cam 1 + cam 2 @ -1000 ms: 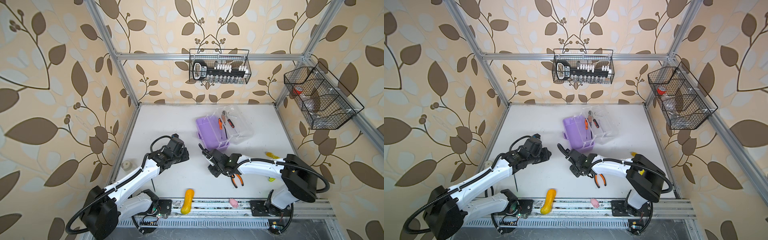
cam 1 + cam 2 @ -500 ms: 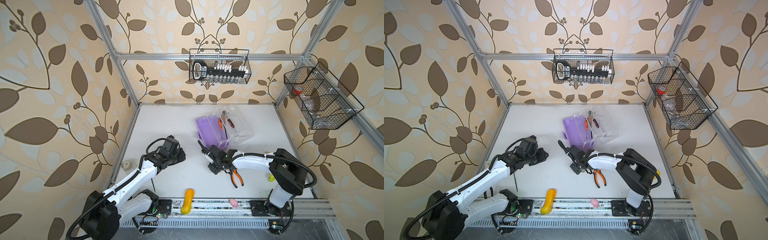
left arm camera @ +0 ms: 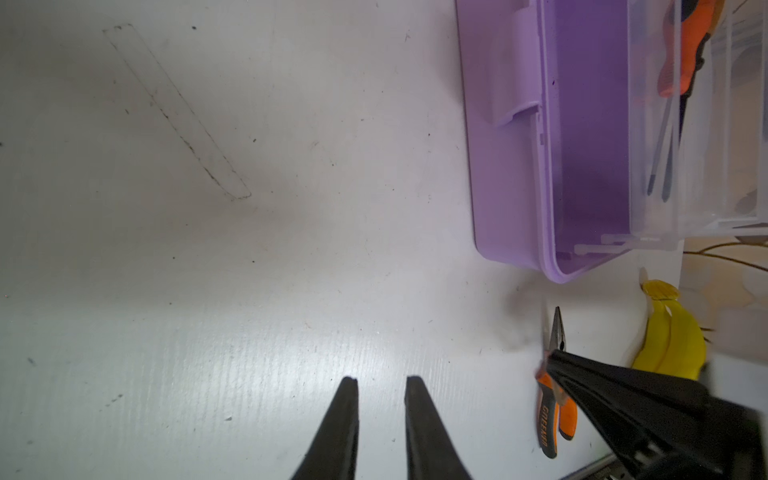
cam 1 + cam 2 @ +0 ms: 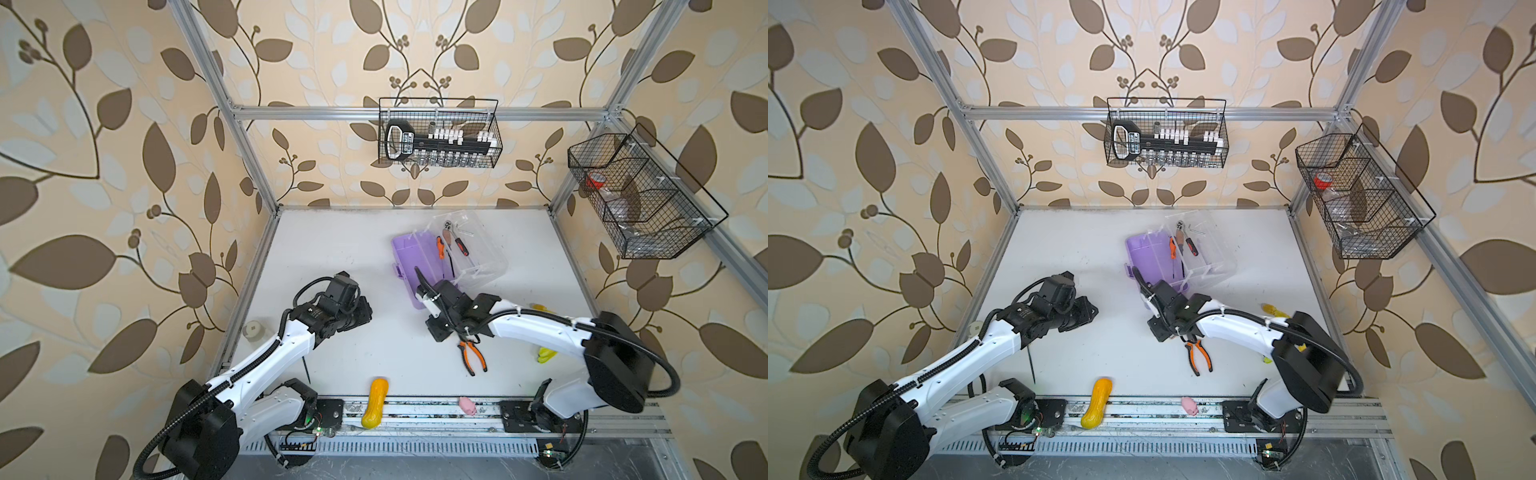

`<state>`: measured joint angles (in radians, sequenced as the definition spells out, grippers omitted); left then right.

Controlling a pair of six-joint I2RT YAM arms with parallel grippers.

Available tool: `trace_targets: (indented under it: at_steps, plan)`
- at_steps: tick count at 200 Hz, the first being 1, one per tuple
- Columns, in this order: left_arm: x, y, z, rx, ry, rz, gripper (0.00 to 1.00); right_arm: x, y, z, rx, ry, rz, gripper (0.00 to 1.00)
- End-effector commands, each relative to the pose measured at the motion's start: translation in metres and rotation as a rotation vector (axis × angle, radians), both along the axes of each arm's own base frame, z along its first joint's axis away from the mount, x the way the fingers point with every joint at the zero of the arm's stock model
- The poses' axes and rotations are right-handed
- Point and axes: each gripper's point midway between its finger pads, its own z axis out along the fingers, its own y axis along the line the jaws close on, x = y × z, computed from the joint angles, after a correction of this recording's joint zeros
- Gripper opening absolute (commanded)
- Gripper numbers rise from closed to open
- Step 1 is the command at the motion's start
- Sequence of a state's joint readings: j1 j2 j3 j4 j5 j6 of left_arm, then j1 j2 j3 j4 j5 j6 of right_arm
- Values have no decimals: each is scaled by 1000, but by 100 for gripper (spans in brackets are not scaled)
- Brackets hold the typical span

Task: Pack the tool kit
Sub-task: 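Carry the copper hex key over the clear tray and open the right gripper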

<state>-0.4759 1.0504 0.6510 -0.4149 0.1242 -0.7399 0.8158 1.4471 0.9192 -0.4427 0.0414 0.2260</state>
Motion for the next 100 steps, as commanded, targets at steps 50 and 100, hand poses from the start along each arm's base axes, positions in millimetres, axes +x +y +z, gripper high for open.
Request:
trace_targets:
  at_steps: [50, 100]
  plan:
    - [11, -12, 8, -47, -13, -27, 23, 86, -64, 145, 212, -214, -332, 0]
    - [11, -15, 9, -54, -3, -43, 22, 168, -105, 169, 62, -382, -469, 0]
